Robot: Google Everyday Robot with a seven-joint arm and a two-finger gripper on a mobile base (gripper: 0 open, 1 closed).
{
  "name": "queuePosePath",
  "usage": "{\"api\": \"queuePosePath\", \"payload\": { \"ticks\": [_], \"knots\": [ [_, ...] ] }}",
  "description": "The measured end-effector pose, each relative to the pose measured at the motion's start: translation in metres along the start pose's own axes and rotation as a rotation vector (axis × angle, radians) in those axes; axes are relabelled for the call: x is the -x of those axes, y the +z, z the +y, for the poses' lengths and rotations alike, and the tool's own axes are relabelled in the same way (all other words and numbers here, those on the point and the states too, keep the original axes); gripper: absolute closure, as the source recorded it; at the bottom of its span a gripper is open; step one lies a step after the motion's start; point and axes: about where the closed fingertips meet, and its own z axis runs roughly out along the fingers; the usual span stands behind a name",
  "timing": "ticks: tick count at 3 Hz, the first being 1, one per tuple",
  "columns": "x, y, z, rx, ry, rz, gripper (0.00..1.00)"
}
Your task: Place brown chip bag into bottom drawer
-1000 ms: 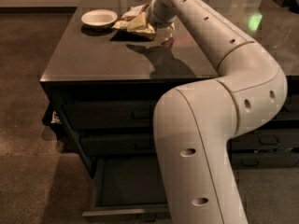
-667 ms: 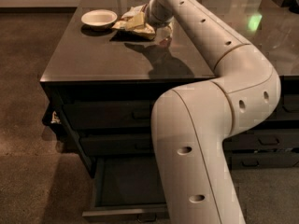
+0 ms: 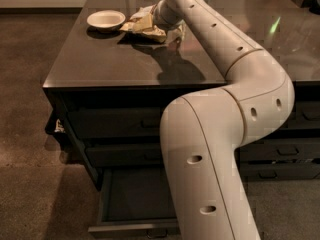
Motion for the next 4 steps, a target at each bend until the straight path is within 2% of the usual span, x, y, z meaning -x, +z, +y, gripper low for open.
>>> {"api": "queuePosePath", "payload": {
  "ticks": [1, 2, 3, 4],
  "knots": [
    [0.002, 0.005, 0.006, 0.023, -0.017, -0.014, 0.0],
    [0.005, 0.007, 0.016, 0.057, -0.048, -0.032, 0.19],
    [0.006, 0.009, 0.023, 0.079, -0.07, -0.041, 0.42],
    [0.004, 0.01, 0.025, 0.084, -0.075, -0.038, 0.65]
  ]
}}
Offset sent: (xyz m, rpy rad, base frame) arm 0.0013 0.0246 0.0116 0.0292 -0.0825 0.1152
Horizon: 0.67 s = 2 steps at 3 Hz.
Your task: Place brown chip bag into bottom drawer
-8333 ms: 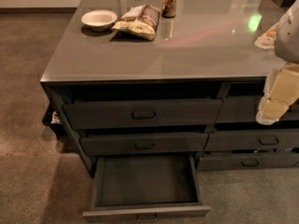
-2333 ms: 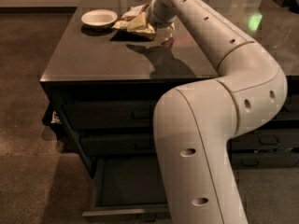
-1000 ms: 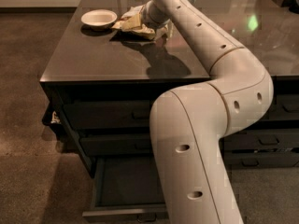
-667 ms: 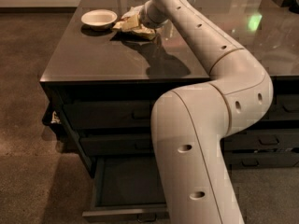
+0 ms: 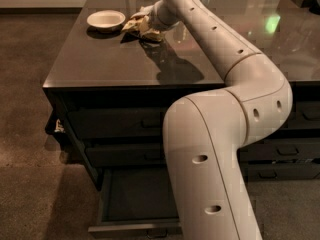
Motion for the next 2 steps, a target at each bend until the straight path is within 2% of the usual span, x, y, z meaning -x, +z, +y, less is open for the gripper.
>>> {"api": "queuePosePath", "payload": {
  "ticks": [1, 2],
  "knots": [
    [-0.0008, 0.0003, 0.0, 0.0, 0.001, 0.002, 0.89],
    [-0.0002, -0.0068, -0.0035, -0.003, 0.007, -0.011, 1.0]
  ]
}}
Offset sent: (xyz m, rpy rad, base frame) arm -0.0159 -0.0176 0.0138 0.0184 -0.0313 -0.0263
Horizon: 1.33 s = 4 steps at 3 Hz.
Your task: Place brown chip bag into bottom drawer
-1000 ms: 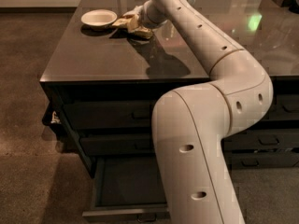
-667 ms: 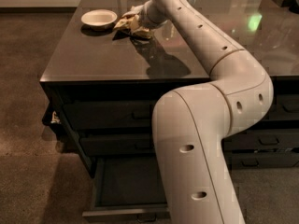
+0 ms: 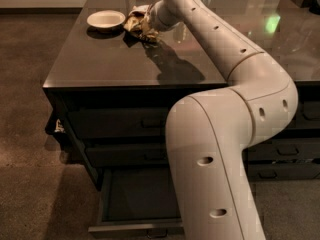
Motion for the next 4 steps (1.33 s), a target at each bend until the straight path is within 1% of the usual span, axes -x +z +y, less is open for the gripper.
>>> {"api": "queuePosePath", "payload": {
  "ticks": [1, 2, 3, 4],
  "knots": [
    [0.005, -0.028, -0.017, -0.024, 0.03, -0.043, 1.0],
    [0.009, -0.076, -0.036, -0.057, 0.05, -0.124, 1.0],
    [0.004, -0.133, -0.047, -0.079, 0.043, -0.203, 1.0],
    [-0.009, -0.189, -0.053, -0.113, 0.02, -0.268, 1.0]
  ]
}}
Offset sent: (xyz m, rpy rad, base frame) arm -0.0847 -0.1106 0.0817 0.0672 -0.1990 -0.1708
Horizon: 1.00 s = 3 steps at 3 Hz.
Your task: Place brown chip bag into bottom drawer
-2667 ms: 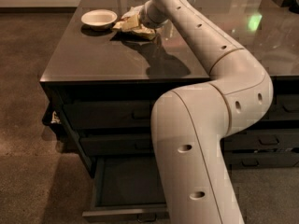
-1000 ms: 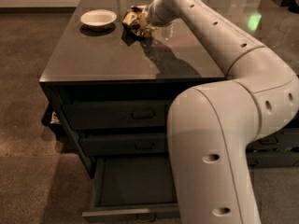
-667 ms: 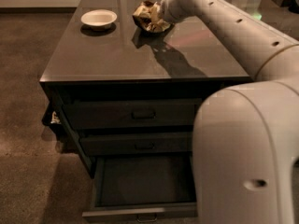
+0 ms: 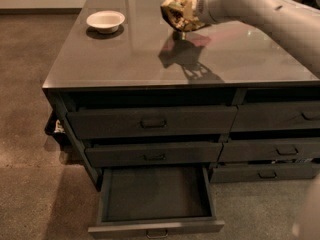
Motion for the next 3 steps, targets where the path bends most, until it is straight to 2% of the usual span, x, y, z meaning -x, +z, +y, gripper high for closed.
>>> {"api": "queuePosePath", "payload": {
  "ticks": [1, 3],
  "knots": [
    [-0.003, -0.053, -0.005, -0.018, -0.051, -0.034, 1.0],
    [-0.018, -0.138, -0.007, -0.014, -0.128, -0.022, 1.0]
  ]
}}
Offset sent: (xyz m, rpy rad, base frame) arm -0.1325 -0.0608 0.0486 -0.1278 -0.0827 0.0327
